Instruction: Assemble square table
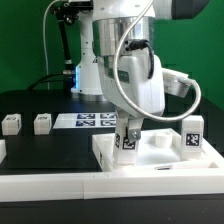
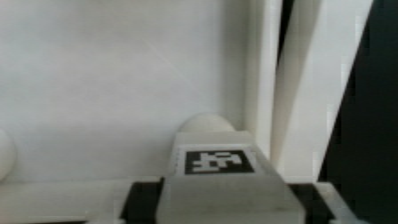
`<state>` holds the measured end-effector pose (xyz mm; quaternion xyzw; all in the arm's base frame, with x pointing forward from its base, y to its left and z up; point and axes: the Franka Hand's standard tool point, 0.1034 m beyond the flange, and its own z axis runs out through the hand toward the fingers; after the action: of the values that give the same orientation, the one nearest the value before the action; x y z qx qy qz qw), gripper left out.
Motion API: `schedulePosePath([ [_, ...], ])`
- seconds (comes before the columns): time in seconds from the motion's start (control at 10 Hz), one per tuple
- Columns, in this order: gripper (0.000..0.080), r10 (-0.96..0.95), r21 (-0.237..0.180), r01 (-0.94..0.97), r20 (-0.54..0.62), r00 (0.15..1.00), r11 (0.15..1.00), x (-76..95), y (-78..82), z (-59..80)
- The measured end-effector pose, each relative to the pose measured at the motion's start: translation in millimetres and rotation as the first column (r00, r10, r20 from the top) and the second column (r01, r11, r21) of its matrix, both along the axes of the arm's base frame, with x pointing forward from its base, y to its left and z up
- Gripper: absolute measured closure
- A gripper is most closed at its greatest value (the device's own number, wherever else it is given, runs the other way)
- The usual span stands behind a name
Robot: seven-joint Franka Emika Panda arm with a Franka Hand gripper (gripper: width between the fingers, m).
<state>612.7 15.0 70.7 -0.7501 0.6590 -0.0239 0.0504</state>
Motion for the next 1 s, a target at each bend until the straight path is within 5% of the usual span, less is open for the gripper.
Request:
schedulePosePath([
  [0.3, 0.0504, -0.017, 0.009, 0.017, 0.001, 1.000, 1.000, 0.1, 0.4, 0.0],
  [0.4, 0.0301, 0.070, 0.001, -0.070, 0.005, 0.998, 0.998, 0.7, -1.5, 0.6],
  [0.5, 0.0301, 0.122, -0.005, -0.122, 0.007, 0.992, 0.993, 1.1, -3.1, 0.9],
  [0.6, 0.0178, 0.253, -0.022, -0.252, 0.010, 0.968, 0.967, 1.1, -5.2, 0.8],
  [1.0, 0.0151, 0.614, -0.060, -0.613, 0.002, 0.789, 0.788, 0.0, -6.6, 0.6],
])
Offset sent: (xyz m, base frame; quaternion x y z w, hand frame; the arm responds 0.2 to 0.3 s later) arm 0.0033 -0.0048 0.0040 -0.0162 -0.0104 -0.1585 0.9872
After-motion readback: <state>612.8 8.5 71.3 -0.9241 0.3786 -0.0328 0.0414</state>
